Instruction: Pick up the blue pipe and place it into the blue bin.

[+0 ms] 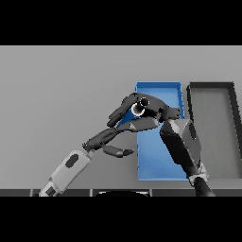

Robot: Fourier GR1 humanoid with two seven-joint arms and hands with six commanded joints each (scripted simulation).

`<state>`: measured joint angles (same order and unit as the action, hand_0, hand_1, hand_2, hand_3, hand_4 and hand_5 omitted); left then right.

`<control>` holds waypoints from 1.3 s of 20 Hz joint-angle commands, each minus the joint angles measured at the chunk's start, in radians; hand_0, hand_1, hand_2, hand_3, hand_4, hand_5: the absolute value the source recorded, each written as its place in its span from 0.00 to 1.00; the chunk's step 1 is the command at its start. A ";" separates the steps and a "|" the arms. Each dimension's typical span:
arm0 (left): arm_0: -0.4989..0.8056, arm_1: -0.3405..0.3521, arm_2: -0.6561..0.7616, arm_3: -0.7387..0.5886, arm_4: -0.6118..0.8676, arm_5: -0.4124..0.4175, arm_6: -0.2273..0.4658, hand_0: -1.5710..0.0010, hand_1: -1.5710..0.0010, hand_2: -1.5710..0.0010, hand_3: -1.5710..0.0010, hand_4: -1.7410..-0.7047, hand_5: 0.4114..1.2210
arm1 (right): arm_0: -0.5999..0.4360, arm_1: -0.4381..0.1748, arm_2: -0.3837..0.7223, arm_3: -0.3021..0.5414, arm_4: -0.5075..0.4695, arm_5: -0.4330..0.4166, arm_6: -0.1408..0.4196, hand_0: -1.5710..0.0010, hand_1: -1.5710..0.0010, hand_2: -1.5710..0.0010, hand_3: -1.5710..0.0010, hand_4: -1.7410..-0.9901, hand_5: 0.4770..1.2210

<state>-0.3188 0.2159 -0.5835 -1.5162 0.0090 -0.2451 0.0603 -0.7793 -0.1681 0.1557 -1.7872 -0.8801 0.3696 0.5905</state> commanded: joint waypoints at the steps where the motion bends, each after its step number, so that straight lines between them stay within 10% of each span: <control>1: 0.010 0.003 -0.010 -0.016 -0.006 0.001 0.003 1.00 1.00 1.00 1.00 0.80 0.11 | -0.065 -0.021 -0.033 0.020 -0.049 -0.046 0.006 0.00 0.00 0.00 0.00 0.04 0.89; 10: 0.029 0.019 -0.004 -0.033 0.005 -0.006 -0.014 1.00 1.00 1.00 1.00 0.80 0.10 | -0.289 -0.182 -0.206 0.372 0.152 -0.143 -0.105 0.00 0.00 0.00 0.00 0.01 0.88; 14: 0.025 0.009 0.003 -0.020 0.010 -0.001 0.001 1.00 1.00 1.00 1.00 0.81 0.10 | -0.194 -0.207 -0.241 0.504 0.230 -0.141 -0.100 0.00 0.00 0.00 0.00 0.00 0.86; 26: 0.022 0.016 0.005 -0.023 0.014 -0.009 0.003 1.00 1.00 1.00 1.00 0.83 0.06 | 0.169 -0.245 -0.050 0.524 0.260 -0.270 0.019 0.00 0.00 0.00 0.00 0.11 0.87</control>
<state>-0.2968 0.2317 -0.5785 -1.5396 0.0226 -0.2538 0.0645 -0.6090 -0.4129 0.1062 -1.2630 -0.6188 0.1030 0.6098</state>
